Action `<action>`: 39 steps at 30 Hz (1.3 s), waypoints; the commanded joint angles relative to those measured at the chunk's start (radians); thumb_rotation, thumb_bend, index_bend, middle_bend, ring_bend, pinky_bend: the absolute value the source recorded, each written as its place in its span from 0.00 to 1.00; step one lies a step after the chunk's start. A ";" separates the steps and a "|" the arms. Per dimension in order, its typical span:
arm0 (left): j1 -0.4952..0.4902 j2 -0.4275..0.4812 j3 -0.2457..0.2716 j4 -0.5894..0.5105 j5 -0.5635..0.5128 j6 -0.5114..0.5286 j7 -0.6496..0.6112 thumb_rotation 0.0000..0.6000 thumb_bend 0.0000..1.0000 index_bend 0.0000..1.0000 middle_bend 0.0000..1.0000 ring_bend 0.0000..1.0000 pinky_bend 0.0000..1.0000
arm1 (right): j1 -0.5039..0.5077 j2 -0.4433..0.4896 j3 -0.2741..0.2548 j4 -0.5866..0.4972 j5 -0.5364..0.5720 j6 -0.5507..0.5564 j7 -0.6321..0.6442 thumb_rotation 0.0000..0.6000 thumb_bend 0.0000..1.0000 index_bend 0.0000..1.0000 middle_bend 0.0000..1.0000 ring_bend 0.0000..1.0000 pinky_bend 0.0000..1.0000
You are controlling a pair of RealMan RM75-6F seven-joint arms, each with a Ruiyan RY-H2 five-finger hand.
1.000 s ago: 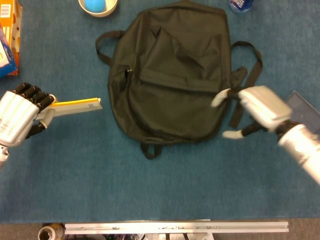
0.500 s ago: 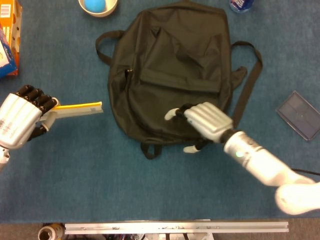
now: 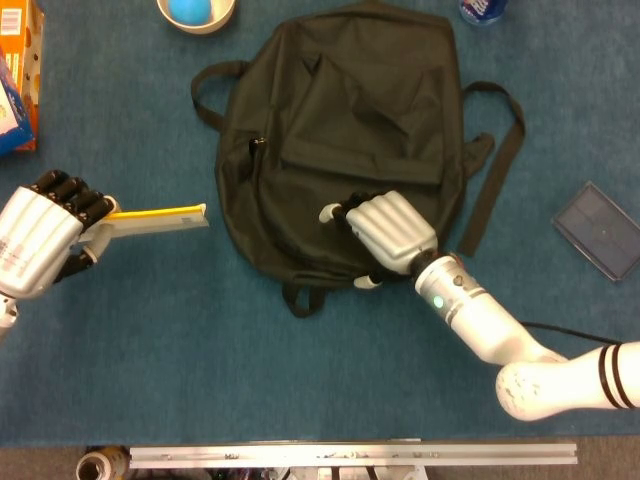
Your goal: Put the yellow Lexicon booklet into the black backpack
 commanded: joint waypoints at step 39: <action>-0.014 0.003 -0.012 0.025 0.000 0.014 -0.032 1.00 0.37 0.74 0.62 0.47 0.42 | 0.181 -0.067 0.232 0.186 0.331 -0.099 0.022 1.00 0.98 0.56 0.59 0.54 0.78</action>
